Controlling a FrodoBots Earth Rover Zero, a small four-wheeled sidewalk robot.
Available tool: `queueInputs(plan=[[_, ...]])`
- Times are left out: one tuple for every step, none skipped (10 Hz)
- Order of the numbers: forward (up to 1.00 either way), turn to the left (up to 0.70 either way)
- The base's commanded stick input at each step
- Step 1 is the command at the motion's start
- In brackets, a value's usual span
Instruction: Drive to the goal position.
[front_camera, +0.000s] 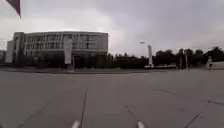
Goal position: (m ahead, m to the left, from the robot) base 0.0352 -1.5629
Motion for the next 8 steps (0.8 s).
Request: queueInputs(plan=[[0.0, 0.6], [0.0, 0.6], [0.0, 0.6], [0.0, 0.6], [0.0, 0.6], [0.0, 0.6], [0.0, 0.6], [0.0, 0.6]])
